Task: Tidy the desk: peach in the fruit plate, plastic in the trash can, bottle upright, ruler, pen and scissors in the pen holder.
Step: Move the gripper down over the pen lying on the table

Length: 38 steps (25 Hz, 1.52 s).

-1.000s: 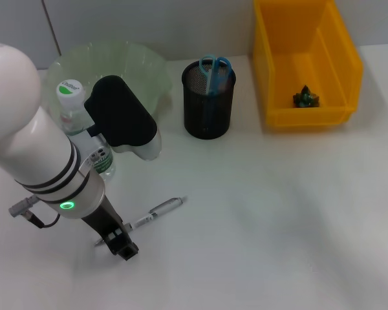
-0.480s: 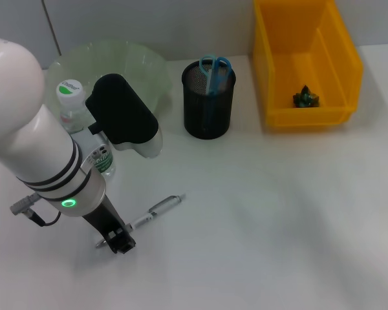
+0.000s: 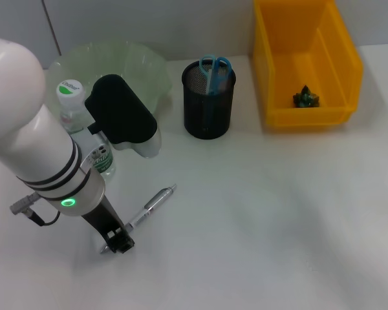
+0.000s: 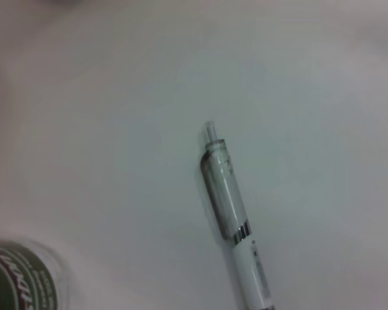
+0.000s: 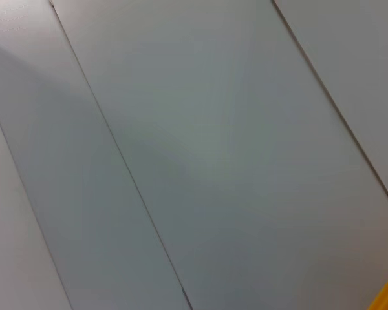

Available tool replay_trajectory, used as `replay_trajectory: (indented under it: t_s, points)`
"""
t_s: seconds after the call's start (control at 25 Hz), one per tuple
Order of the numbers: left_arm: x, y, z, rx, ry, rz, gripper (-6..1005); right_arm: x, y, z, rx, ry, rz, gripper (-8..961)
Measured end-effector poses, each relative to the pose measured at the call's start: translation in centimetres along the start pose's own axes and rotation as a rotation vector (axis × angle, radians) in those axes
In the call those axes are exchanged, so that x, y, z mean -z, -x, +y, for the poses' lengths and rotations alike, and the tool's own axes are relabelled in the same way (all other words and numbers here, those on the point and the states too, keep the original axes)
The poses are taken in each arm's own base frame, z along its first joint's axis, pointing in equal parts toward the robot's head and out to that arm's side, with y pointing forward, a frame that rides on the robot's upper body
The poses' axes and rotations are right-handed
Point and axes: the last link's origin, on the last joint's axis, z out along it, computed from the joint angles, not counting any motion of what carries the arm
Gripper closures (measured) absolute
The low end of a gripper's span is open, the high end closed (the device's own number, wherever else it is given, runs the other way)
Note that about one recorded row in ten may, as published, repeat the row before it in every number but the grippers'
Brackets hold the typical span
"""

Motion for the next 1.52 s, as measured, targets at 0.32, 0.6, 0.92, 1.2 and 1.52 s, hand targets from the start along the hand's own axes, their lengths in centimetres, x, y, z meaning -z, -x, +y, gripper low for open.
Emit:
replay_trajectory:
  t_s: [0.32,0.6,0.92,1.2,1.52]
  points:
    - [0.12,-0.06,-0.16,0.002,-0.007,-0.003,629,-0.01,0.00,0.05,0.000,0.003,-0.001,150]
    - [0.05,0.04,-0.19,0.004,-0.006,-0.009,631,-0.01,0.01,0.05,0.000,0.003,-0.002,150]
    - [-0.16,0.09,-0.15,0.004,0.002,-0.021,633,-0.01,0.03,0.03,0.000,0.002,-0.003,151]
    - [-0.18,0.07,-0.20,0.008,0.005,-0.022,635,0.00,0.04,0.03,0.001,0.001,-0.004,151]
    - [-0.38,0.23,-0.28,0.014,0.010,-0.032,715,-0.06,0.08,0.08,0.001,0.007,-0.006,151]
